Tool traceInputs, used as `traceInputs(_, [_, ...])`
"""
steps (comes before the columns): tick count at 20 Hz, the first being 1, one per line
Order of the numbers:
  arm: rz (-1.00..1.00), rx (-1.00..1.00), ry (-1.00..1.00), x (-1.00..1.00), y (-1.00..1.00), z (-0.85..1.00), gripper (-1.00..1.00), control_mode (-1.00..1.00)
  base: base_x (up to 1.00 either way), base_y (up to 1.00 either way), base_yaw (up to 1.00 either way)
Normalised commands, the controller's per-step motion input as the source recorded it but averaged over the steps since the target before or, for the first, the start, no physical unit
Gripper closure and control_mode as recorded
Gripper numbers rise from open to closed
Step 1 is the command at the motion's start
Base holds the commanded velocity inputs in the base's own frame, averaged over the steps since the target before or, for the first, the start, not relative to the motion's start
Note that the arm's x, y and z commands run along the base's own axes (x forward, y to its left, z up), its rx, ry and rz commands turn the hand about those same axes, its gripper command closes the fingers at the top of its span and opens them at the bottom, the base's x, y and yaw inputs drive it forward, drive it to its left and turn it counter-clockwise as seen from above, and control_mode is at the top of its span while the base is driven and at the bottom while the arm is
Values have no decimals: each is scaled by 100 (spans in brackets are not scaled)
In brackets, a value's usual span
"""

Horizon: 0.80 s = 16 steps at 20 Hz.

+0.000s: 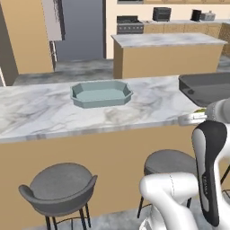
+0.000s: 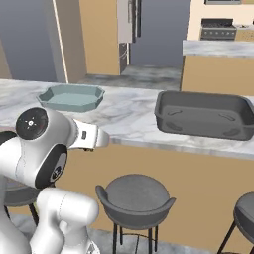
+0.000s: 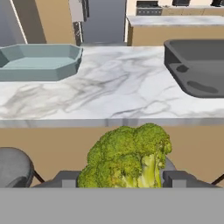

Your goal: Place the cold items (broccoli and cucumber) from the fridge in one tupperware on the dining counter. Place the warm items (kebab skewer and hot dog) in the stove area in another tupperware.

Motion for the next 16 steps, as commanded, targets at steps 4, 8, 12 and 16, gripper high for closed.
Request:
traceInputs(4, [0, 0, 0, 0, 0, 0, 100, 100, 50, 62, -14])
traceInputs(8, [-6, -1, 1, 21, 22, 2, 100, -100, 24, 26, -7])
traceInputs(12, [-1, -1, 0, 38, 53, 59, 100, -100, 0, 0, 0])
traceInputs(16, [3, -8, 11, 18, 82, 98, 100, -100, 0, 0, 0])
